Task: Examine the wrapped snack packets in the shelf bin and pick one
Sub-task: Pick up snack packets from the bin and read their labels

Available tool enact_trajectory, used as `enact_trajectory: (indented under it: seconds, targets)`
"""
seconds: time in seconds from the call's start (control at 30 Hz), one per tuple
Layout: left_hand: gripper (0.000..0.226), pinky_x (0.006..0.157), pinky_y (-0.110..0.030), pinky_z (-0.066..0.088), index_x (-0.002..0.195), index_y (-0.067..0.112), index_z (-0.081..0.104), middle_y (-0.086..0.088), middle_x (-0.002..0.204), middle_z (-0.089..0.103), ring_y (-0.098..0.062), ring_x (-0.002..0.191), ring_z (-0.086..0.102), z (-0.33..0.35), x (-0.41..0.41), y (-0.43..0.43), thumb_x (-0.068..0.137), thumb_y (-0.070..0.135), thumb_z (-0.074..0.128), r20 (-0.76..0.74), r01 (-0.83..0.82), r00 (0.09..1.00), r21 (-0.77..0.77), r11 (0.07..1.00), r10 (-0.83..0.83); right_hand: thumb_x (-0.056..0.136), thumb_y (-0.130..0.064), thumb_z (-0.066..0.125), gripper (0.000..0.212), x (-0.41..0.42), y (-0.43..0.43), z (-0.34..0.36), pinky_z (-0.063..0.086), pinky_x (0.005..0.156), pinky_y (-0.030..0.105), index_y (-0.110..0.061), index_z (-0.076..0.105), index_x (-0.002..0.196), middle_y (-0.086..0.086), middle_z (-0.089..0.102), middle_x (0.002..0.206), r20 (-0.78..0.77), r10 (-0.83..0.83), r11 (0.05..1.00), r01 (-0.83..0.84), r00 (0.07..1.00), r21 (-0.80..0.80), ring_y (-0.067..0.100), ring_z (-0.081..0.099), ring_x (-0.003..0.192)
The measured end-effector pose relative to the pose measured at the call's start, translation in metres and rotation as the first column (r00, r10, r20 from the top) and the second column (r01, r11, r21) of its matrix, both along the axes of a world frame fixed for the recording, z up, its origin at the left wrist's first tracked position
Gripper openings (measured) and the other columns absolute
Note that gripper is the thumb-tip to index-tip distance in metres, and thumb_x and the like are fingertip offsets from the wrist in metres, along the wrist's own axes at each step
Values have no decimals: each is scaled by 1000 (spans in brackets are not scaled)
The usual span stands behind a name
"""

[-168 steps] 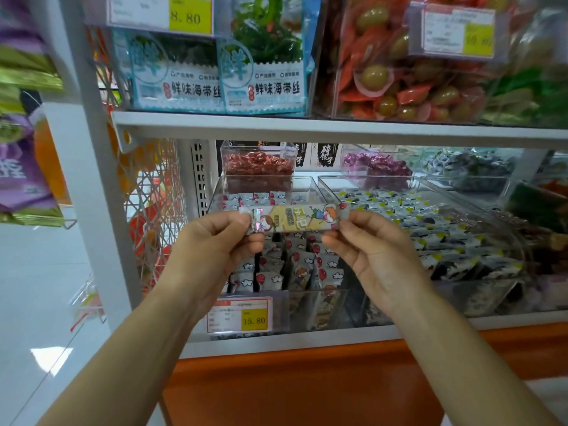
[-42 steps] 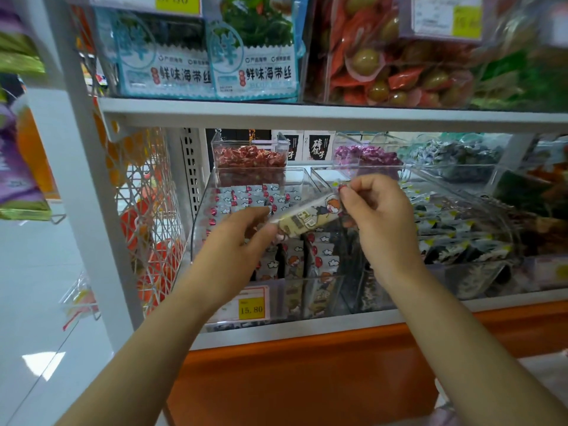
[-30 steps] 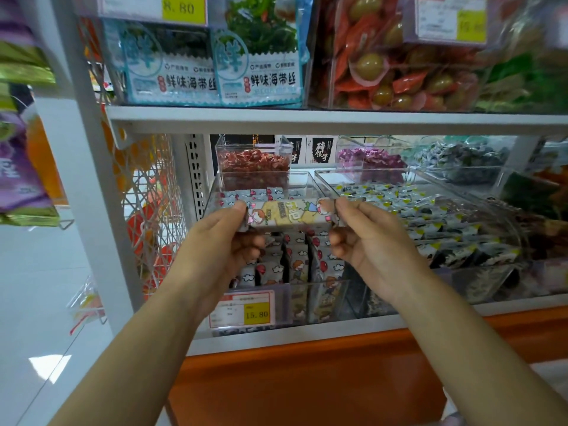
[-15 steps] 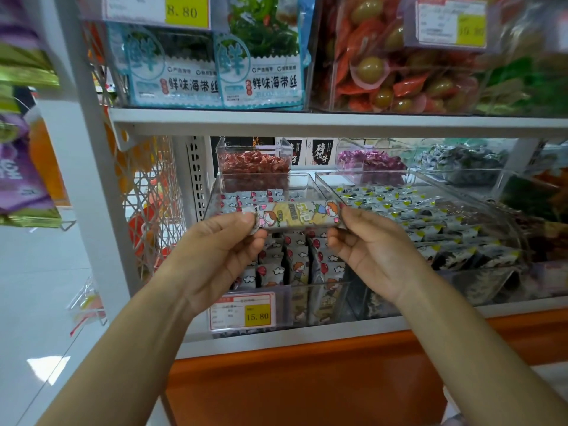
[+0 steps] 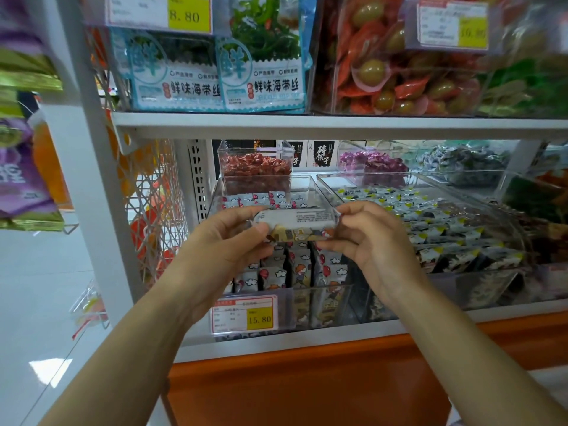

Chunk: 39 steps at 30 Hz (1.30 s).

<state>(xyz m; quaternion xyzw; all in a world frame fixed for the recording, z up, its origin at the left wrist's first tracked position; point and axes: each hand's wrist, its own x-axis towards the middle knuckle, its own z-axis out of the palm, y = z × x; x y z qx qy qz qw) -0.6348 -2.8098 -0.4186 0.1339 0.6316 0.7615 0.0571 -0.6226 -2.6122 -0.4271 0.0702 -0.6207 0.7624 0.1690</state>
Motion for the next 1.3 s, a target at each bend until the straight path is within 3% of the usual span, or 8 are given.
enact_trajectory:
  seconds: [0.17,0.33,0.43,0.67,1.0,1.1,1.2,1.3]
  targets:
    - [53,85,-24,54,120,10,60,-8,108,70,-19,100,67,0,0,1,67,15,67,-68,48,996,-54,997,-51,86,-14,63,12,3,-4,-2,55,61,25,-17,73,81,14,67,90,-42,-36,974,44,998,221,24,66,77]
    - [51,88,-28,50,115,26,64,2,110,66,-18,97,67,0,3,2,67,12,71,-124,5,992,-139,990,-23,85,-14,65,19,2,-5,-1,57,58,31,-15,70,67,3,69,73,-44,-116,965,123,992,233,23,67,70]
    - [49,78,-20,54,114,33,63,8,103,65,-15,91,67,0,6,5,77,1,68,-187,-14,982,-248,969,-33,85,-19,64,22,-1,-5,-4,54,70,42,-5,65,68,22,62,78,-88,-228,916,244,970,318,36,60,76]
    - [9,81,-36,56,90,22,71,-2,93,69,-22,86,66,1,7,15,83,24,65,-150,-143,984,-320,936,99,87,-17,63,20,4,-10,-4,39,54,9,-5,67,70,7,58,63,-211,-182,862,259,960,436,2,48,56]
    - [25,58,-34,60,71,-4,65,-11,82,70,-20,62,66,0,4,14,85,17,64,-102,-217,975,-210,953,199,87,-20,63,16,5,-15,-7,40,58,8,-23,68,72,-16,62,65,-255,-90,858,205,963,471,-3,55,63]
    - [26,51,-25,55,76,-9,62,-14,89,67,-18,62,68,-1,2,14,86,15,62,-71,-248,968,-140,958,241,80,-37,68,10,5,-10,-5,49,74,14,-35,70,89,-19,69,85,-165,-3,895,77,986,440,-4,62,82]
    - [26,54,-21,55,78,-8,65,-13,93,67,-12,63,68,-1,-3,15,88,16,60,-5,-256,967,-50,965,256,73,-27,75,40,4,-2,-3,53,84,24,-36,63,110,-7,69,109,-92,124,909,-76,988,409,6,65,98]
    - [34,56,-24,57,66,10,72,-7,81,71,-14,66,69,-1,-3,21,89,29,56,34,-182,983,-24,983,182,73,-25,70,33,4,4,-1,56,70,22,-30,66,105,5,71,97,-120,79,941,-34,990,337,13,69,82]
